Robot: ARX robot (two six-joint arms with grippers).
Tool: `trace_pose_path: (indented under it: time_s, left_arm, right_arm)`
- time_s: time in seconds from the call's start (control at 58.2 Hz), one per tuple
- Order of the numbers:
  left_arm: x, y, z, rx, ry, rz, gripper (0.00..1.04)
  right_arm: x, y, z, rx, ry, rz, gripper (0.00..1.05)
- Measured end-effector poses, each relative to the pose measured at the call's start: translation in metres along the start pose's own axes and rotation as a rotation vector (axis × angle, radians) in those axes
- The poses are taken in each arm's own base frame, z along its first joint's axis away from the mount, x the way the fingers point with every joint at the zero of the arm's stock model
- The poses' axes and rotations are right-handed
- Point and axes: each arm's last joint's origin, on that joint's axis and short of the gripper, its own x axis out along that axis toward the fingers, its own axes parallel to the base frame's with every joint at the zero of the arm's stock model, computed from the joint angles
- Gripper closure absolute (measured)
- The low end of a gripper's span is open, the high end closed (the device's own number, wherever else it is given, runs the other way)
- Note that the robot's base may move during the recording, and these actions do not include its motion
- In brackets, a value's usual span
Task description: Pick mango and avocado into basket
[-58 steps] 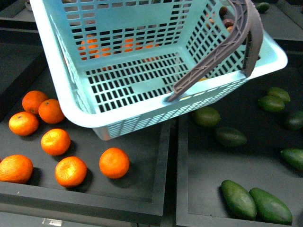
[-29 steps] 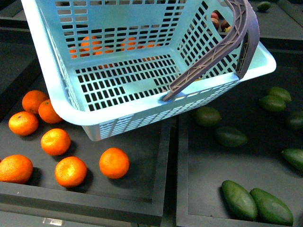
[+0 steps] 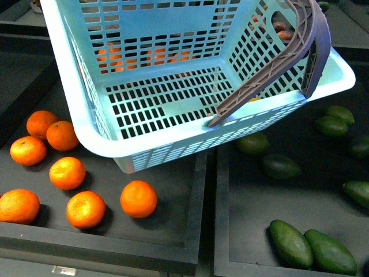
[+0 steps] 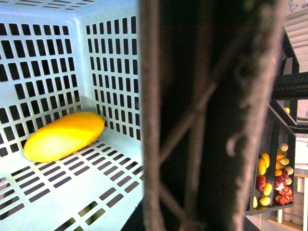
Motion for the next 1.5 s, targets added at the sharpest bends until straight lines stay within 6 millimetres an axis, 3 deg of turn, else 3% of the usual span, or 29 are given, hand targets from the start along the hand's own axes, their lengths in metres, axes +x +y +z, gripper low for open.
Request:
trace_pose_path:
  time_s: [0.292,0.67,0.997,1.238,1.495]
  left_arm:
    - [0.0,0.001,0.001,0.0,-0.008,0.006,1.0]
    - [0.0,0.0,0.001,0.0,-0.004,0.003,1.0]
    - [0.0,0.001,0.001,0.0,-0.007,0.005,1.0]
    - [0.0,0.001,0.001,0.0,-0.005,0.004,1.0]
    - [0.0,0.001,0.001,0.0,-0.006,0.004,1.0]
  right_arm:
    - [0.042,-0.012,-0.008,0.017,0.061,-0.017,0.08]
    - [0.076,-0.023,-0.003,0.015,0.076,-0.024,0.08]
    - [0.109,-0.013,-0.005,0.006,0.114,-0.017,0.08]
    - [0.121,-0.009,-0.001,0.027,0.128,-0.029,0.08]
    - [0.128,-0.009,0.019,0.082,0.078,-0.059,0.08]
